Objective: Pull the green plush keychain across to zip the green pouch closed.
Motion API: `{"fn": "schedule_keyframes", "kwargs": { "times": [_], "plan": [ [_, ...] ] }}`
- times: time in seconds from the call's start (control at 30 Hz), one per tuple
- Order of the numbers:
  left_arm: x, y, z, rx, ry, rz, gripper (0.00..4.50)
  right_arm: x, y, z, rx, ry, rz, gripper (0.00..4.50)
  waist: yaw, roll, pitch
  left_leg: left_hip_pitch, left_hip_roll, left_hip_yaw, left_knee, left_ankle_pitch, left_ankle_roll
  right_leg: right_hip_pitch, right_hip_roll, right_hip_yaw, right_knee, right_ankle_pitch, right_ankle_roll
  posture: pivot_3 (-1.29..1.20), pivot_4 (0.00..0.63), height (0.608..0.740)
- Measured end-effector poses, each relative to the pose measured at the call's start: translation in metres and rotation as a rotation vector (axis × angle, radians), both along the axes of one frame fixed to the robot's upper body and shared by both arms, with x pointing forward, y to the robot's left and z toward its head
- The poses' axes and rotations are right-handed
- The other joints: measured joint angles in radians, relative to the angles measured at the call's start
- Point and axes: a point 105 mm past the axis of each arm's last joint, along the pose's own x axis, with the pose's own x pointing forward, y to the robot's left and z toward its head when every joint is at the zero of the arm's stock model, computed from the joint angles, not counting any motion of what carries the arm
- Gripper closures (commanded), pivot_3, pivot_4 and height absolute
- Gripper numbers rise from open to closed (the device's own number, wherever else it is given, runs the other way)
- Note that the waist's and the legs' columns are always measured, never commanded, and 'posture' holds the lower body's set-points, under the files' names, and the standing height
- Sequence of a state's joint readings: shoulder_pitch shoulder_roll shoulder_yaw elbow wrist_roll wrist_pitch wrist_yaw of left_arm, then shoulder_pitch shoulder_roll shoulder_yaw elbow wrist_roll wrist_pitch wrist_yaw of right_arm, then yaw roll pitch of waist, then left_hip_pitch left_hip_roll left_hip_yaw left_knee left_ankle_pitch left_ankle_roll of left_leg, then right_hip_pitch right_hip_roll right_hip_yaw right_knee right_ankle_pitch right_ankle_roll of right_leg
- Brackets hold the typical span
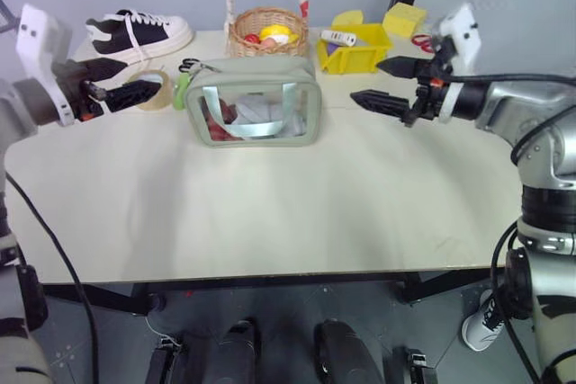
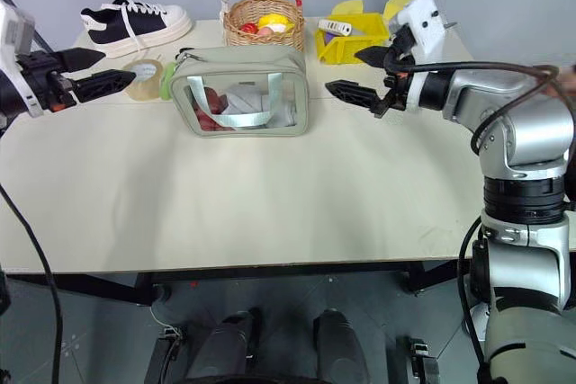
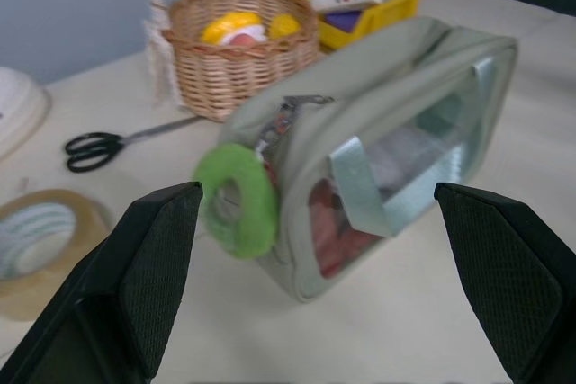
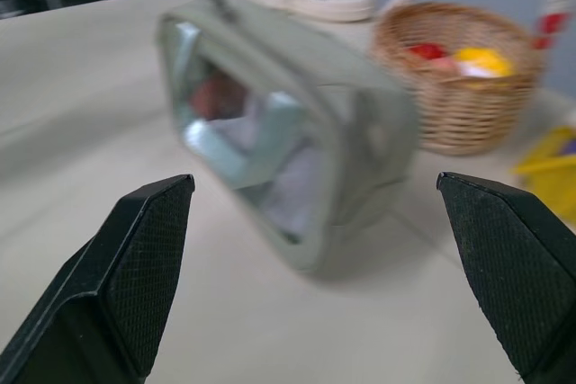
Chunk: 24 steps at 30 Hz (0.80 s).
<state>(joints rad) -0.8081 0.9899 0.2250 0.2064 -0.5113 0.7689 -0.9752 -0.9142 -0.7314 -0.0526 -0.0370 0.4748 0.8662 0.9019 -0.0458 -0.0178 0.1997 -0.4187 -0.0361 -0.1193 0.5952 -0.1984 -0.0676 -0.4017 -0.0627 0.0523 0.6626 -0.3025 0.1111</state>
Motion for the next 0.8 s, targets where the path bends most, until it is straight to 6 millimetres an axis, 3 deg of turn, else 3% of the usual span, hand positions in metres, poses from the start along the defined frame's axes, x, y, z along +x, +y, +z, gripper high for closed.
{"fn": "schedule_keyframes", "kwargs": {
  "times": [0.13, 0.43, 0.6, 0.67, 0.8],
  "plan": [
    [0.0, -0.003, -0.005, 0.006, 0.025, -0.025, 0.08, 0.0, 0.003, -0.002, -0.011, 0.007, 0.013, 0.0, 0.001, 0.0, 0.0, -0.008, 0.0, 0.0, 0.002, 0.0, 0.0, -0.008, 0.0, 0.0, 0.002, 0.0, 0.0, 0.0, 0.15, 0.74],
    [-0.003, -0.012, -0.007, 0.032, 0.014, -0.054, 0.08, 0.014, 0.014, -0.005, -0.064, -0.045, 0.0, 0.0, -0.003, 0.0, 0.0, -0.008, 0.0, 0.0, 0.003, 0.001, -0.001, -0.008, 0.0, 0.0, 0.004, 0.0, 0.0, 0.0, 0.15, 0.74],
    [-0.008, -0.024, -0.017, 0.075, 0.011, -0.076, 0.08, 0.025, 0.039, 0.014, -0.056, -0.129, 0.06, 0.0, -0.009, 0.0, 0.0, -0.007, 0.0, 0.0, 0.003, 0.001, -0.001, -0.008, 0.0, 0.0, 0.004, 0.0, 0.0, 0.0, 0.15, 0.74],
    [-0.008, -0.037, -0.022, 0.058, 0.012, -0.103, 0.08, 0.042, 0.057, 0.016, -0.067, -0.161, 0.073, 0.0, -0.015, 0.0, 0.0, -0.007, 0.0, 0.0, 0.003, 0.002, -0.002, -0.008, 0.0, 0.0, 0.004, 0.001, -0.001, 0.0, 0.15, 0.74],
    [-0.015, -0.061, -0.021, 0.044, -0.004, -0.168, 0.08, 0.058, 0.094, 0.001, -0.145, -0.183, 0.147, 0.0, -0.024, 0.0, 0.0, -0.007, 0.0, 0.0, 0.003, 0.002, -0.002, -0.008, 0.001, 0.0, 0.005, 0.001, -0.001, 0.0, 0.15, 0.74]
  ]
}}
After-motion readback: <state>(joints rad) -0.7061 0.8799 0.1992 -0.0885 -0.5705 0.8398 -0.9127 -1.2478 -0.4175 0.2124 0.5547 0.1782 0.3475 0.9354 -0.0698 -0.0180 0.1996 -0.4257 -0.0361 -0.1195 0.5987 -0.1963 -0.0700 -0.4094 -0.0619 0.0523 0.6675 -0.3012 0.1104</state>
